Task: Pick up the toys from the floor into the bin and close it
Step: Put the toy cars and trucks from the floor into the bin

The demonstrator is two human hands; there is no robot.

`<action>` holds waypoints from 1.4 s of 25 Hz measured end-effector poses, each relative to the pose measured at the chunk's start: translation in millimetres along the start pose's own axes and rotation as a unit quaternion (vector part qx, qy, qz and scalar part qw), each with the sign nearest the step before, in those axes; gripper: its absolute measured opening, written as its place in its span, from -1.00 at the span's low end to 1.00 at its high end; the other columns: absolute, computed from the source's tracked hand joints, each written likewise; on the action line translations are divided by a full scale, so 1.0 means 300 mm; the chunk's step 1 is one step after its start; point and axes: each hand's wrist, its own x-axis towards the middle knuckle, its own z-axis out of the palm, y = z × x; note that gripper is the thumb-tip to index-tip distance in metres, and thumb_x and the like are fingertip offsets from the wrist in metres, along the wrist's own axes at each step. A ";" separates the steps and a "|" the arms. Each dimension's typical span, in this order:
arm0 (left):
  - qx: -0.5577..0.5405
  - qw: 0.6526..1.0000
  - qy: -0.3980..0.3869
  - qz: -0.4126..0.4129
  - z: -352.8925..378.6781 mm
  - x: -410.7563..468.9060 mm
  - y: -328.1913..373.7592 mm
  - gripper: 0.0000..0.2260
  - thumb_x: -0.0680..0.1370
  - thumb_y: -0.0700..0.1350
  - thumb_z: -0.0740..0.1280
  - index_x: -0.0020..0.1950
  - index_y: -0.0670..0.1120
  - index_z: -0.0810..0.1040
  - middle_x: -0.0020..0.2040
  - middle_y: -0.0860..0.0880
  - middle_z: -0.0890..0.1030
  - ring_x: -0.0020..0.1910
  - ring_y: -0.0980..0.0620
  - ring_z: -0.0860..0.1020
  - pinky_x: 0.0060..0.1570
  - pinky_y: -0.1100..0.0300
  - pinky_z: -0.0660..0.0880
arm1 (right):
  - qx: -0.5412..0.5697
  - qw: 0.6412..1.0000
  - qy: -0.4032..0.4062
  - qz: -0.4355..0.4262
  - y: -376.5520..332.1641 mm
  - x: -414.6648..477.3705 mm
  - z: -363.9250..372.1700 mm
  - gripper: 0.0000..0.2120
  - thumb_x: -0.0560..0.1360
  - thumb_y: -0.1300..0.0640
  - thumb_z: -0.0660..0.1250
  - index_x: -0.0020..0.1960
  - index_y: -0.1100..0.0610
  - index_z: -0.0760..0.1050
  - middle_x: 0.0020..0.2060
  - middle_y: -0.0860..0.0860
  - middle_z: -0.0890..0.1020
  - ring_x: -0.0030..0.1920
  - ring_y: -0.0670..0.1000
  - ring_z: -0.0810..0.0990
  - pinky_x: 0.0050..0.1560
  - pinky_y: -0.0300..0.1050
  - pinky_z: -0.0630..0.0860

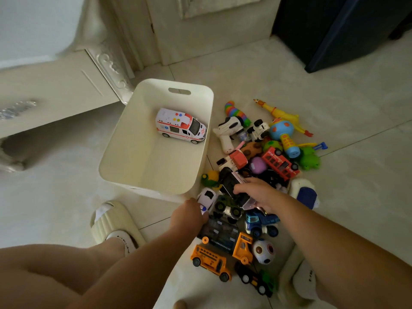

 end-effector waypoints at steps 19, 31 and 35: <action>-0.519 0.850 0.050 0.075 -0.624 0.057 0.092 -0.63 0.52 0.15 0.28 0.22 -0.02 0.42 0.04 -0.07 0.62 -0.04 -0.03 0.64 -0.09 -0.03 0.64 | 0.283 0.932 -0.059 -0.220 -0.525 -0.214 0.100 -0.80 0.52 0.08 0.25 0.04 0.18 0.52 -0.27 0.10 0.61 -0.29 0.04 0.57 -0.21 -0.08 0.46; -0.174 0.978 -0.019 -0.111 -0.584 0.561 -0.198 -0.65 0.57 0.02 0.24 0.24 -0.18 0.50 0.04 -0.18 0.57 -0.08 -0.14 0.59 -0.18 0.18 0.47 | 0.023 0.992 0.058 0.107 -0.611 0.360 0.521 -0.76 0.50 0.23 0.32 0.15 0.16 0.42 -0.10 0.18 0.60 -0.16 0.14 0.59 -0.36 0.03 0.59; -0.185 0.973 0.010 -0.141 -0.510 0.740 -0.188 -0.57 0.51 0.02 0.36 0.28 -0.18 0.37 0.19 -0.17 0.48 0.13 -0.15 0.53 0.04 0.09 0.51 | -0.010 0.984 0.105 0.141 -0.536 0.612 0.577 -0.58 0.32 0.15 0.42 0.13 0.12 0.38 0.09 0.11 0.59 -0.08 0.12 0.59 -0.37 0.01 0.61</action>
